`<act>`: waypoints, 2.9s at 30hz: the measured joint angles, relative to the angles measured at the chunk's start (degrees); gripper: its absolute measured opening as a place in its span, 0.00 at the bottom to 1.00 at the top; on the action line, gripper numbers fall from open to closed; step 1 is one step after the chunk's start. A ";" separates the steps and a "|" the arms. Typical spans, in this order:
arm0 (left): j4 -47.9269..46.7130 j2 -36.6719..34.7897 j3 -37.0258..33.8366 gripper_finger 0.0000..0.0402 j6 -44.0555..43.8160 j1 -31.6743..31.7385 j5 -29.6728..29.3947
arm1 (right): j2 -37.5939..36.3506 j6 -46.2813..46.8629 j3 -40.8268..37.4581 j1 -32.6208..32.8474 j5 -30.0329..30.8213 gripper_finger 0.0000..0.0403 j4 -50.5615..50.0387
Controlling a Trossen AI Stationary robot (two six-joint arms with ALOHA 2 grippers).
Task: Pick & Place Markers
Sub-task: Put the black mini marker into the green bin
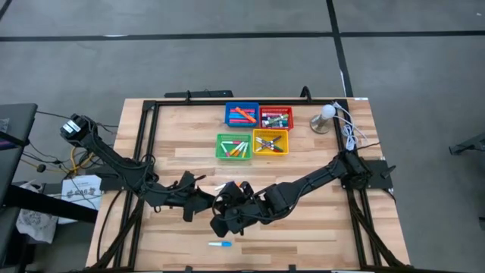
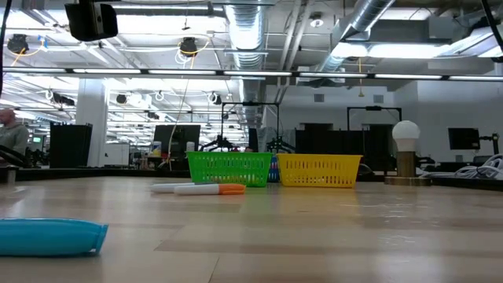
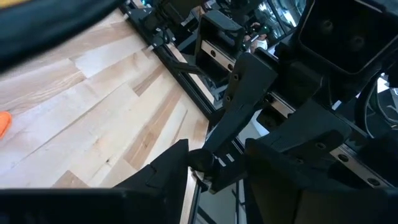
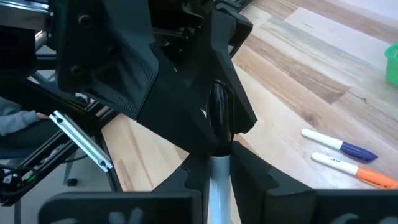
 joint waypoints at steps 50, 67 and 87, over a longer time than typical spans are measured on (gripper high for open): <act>-0.31 -0.02 0.02 0.16 1.83 2.70 1.07 | -0.04 -2.66 -0.02 -0.39 -1.44 0.50 -8.19; -5.72 -0.02 0.07 0.17 11.69 20.07 9.98 | 0.02 -2.44 -0.07 -1.91 -5.10 0.55 -18.01; 2.89 12.17 -0.02 0.17 24.46 53.13 28.70 | 0.13 -29.83 -2.61 -14.80 -7.82 0.52 -28.30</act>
